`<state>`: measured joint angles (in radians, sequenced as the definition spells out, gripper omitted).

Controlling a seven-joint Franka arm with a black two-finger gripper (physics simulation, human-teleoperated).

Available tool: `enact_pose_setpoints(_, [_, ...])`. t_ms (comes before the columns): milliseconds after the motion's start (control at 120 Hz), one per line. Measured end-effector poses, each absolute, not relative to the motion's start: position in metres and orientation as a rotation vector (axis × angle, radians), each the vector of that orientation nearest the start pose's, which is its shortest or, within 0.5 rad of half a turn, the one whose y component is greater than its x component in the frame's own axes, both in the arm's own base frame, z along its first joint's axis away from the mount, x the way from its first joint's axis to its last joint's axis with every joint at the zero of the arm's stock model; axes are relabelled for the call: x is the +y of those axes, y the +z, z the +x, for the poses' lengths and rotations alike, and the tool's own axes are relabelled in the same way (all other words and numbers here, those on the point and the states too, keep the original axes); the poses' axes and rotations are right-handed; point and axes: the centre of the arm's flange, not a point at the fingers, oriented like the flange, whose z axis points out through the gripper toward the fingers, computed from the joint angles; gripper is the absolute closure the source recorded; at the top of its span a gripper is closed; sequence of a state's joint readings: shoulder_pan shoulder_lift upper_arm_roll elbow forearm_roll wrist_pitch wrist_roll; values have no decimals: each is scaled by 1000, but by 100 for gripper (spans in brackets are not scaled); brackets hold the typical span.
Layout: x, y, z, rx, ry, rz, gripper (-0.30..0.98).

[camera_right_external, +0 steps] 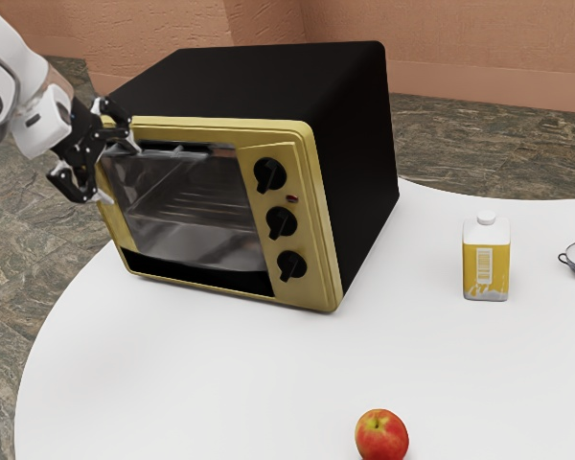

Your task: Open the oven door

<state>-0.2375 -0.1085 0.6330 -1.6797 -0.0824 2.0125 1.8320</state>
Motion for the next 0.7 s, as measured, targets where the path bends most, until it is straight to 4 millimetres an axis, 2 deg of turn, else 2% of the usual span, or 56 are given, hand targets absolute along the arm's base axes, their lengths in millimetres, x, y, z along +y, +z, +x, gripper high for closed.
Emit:
enact_pose_setpoints(117, [229, 658, 510, 1828, -459, -2141, -2])
enact_pose_setpoints(150, [229, 654, 492, 1843, -502, -2148, 0])
enact_pose_setpoints(167, [232, 652, 471, 1847, -539, -2152, 5])
enact_pose_setpoints(200, [247, 649, 411, 1820, -604, -2161, 9])
enact_pose_setpoints(217, [256, 651, 364, 1781, -646, -2161, 8])
enact_pose_setpoints(267, [293, 669, 176, 1494, -790, -2171, 6])
enact_pose_setpoints(283, [299, 694, 117, 1366, -818, -2147, 5])
enact_pose_setpoints(300, [299, 734, 75, 1259, -815, -2119, 4])
enact_pose_setpoints(317, [295, 776, 49, 1184, -805, -2095, 4])
enact_pose_setpoints(333, [284, 819, 41, 1144, -796, -2067, 3])
enact_pose_setpoints(350, [269, 860, 53, 1142, -776, -2039, 3])
enact_pose_setpoints(358, [255, 884, 70, 1158, -747, -2018, 3])
enact_pose_setpoints(375, [229, 920, 109, 1201, -702, -1986, 3])
enact_pose_setpoints(392, [206, 940, 154, 1253, -663, -1977, 2])
enact_pose_setpoints(408, [189, 947, 199, 1305, -638, -1993, 2])
enact_pose_setpoints(433, [168, 936, 275, 1403, -605, -2048, 2])
enact_pose_setpoints(458, [149, 910, 346, 1504, -573, -2118, 2])
enact_pose_setpoints(483, [131, 878, 405, 1590, -545, -2196, 2])
enact_pose_setpoints(508, [113, 849, 449, 1652, -522, -2266, 1])
enact_pose_setpoints(558, [80, 798, 507, 1722, -457, -2401, 1])
enact_pose_setpoints(600, [55, 753, 543, 1757, -378, -2514, 1])
enact_pose_setpoints(650, [34, 724, 561, 1733, -303, -2623, 1])
enact_pose_setpoints(700, [37, 707, 567, 1624, -239, -2735, 1])
